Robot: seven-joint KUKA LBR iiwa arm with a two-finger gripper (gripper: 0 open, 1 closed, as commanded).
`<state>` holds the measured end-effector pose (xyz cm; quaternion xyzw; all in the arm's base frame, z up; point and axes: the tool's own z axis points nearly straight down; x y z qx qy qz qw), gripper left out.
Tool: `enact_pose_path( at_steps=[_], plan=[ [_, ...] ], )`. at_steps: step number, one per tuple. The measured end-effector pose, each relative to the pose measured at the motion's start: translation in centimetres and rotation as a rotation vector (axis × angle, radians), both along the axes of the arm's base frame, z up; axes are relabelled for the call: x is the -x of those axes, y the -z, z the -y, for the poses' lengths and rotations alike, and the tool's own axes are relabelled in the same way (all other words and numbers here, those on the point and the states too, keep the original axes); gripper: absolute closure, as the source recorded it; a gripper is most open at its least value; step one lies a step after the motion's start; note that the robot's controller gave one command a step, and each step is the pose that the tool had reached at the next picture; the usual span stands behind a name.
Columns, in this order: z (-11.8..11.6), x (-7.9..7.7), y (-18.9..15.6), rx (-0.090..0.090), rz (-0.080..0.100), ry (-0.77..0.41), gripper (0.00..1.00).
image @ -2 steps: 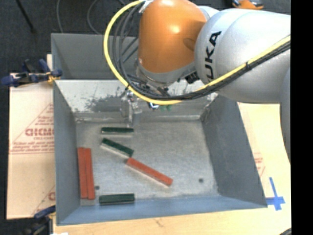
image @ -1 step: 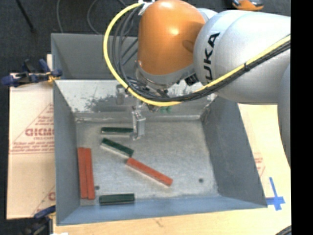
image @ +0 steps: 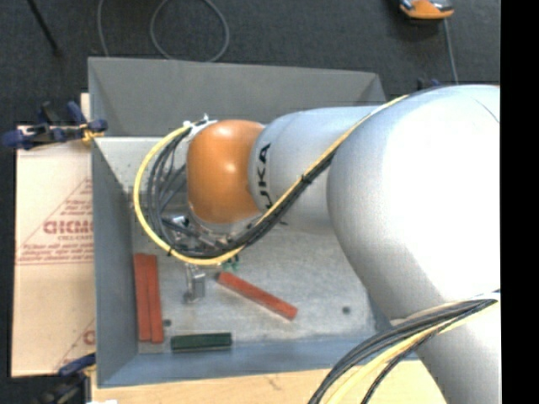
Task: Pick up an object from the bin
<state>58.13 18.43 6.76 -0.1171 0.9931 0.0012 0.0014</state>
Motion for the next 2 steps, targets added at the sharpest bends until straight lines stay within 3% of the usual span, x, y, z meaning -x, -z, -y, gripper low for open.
enact_pose_path(
  at_steps=[1, 2],
  plan=[
    [4.0, -0.5, -7.8, 0.001, 0.009, 0.061, 0.00],
    [10.1, -4.9, 0.0, 0.003, 0.000, 0.147, 0.00]
  ],
)
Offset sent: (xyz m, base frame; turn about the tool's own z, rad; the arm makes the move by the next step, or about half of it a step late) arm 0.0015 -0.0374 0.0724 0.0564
